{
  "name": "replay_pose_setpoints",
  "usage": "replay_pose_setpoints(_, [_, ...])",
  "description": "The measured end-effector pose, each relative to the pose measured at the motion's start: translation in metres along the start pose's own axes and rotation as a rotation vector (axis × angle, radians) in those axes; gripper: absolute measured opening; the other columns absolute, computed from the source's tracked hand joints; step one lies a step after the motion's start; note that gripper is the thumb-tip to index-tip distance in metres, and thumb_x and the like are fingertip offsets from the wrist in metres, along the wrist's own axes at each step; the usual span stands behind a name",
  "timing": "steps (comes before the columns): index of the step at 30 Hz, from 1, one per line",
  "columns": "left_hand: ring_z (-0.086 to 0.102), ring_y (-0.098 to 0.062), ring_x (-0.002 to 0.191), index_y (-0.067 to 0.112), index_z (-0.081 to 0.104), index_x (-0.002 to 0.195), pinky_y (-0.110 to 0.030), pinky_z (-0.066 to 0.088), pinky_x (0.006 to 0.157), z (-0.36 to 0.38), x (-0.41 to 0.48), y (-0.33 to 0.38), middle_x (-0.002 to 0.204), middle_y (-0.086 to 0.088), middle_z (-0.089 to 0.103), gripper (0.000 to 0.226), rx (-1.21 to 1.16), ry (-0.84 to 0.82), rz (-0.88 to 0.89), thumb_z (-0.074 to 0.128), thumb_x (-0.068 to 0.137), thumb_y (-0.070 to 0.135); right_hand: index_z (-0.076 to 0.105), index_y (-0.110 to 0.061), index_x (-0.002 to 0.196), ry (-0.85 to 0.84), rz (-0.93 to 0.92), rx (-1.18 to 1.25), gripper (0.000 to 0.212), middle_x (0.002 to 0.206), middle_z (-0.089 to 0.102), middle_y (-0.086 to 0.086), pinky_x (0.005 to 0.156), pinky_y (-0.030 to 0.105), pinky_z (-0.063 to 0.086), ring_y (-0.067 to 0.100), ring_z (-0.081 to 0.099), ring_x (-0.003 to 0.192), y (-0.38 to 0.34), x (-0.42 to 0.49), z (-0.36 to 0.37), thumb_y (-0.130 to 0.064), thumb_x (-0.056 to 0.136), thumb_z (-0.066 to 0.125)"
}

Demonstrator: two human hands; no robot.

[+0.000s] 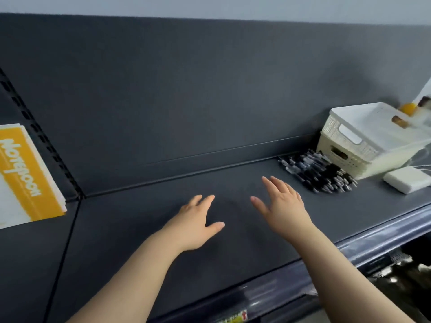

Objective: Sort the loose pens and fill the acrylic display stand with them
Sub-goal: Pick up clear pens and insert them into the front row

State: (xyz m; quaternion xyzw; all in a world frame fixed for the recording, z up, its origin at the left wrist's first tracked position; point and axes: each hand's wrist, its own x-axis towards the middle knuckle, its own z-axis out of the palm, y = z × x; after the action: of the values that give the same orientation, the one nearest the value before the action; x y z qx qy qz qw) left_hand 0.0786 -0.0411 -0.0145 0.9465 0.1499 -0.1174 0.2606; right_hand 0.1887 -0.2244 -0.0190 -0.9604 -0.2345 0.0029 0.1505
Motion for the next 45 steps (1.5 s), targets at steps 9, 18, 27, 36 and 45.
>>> replay_pose_setpoints(9, [0.007, -0.014, 0.146, 0.027, 0.01, 0.151, -0.038, 0.02, 0.116, 0.044, 0.089, 0.12, 0.158, 0.008, 0.01, 0.069, -0.055, -0.04, -0.07, 0.041, 0.094, 0.052, 0.033, -0.018, 0.143, 0.092, 0.021, 0.008, 0.059, 0.15, 0.031, 0.009, 0.112, 0.044, 0.023, 0.029, 0.024, 0.139, 0.137, 0.076, -0.042, -0.048, 0.094, 0.04])
replay_pose_setpoints(18, [0.016, -0.021, 0.144, 0.02, 0.014, 0.151, -0.039, 0.021, 0.115, 0.067, 0.174, 0.214, 0.158, -0.001, 0.017, 0.066, -0.303, 0.028, -0.088, 0.043, 0.096, 0.043, 0.028, -0.012, 0.144, -0.104, 0.224, 0.137, 0.062, 0.143, 0.036, 0.02, 0.107, 0.047, 0.028, 0.041, 0.033, 0.13, 0.211, 0.127, -0.039, -0.049, 0.095, 0.034])
replay_pose_setpoints(27, [0.017, -0.024, 0.143, 0.021, 0.011, 0.151, -0.042, 0.024, 0.114, 0.079, 0.208, 0.242, 0.157, -0.001, 0.018, 0.072, -0.528, 0.168, -0.248, 0.05, 0.093, 0.037, 0.014, -0.02, 0.147, -0.228, 0.285, 0.012, 0.066, 0.145, 0.028, 0.023, 0.108, 0.05, 0.019, 0.042, 0.026, 0.13, 0.203, 0.142, -0.037, -0.052, 0.092, 0.03])
replay_pose_setpoints(36, [0.021, -0.025, 0.141, 0.019, 0.014, 0.151, -0.041, 0.025, 0.114, 0.083, 0.217, 0.249, 0.155, -0.004, 0.021, 0.073, -0.575, 0.233, -0.289, 0.051, 0.091, 0.04, 0.017, -0.024, 0.146, -0.25, 0.276, 0.021, 0.063, 0.145, 0.026, 0.019, 0.106, 0.051, 0.021, 0.04, 0.024, 0.13, 0.198, 0.147, -0.037, -0.053, 0.091, 0.027])
replay_pose_setpoints(45, [0.02, -0.026, 0.14, 0.02, 0.016, 0.151, -0.037, 0.025, 0.112, 0.085, 0.218, 0.25, 0.154, -0.004, 0.023, 0.071, -0.561, 0.259, -0.288, 0.051, 0.091, 0.036, 0.02, -0.028, 0.146, -0.28, 0.288, 0.064, 0.059, 0.146, 0.024, 0.016, 0.107, 0.052, 0.02, 0.039, 0.024, 0.132, 0.203, 0.154, -0.039, -0.052, 0.092, 0.025])
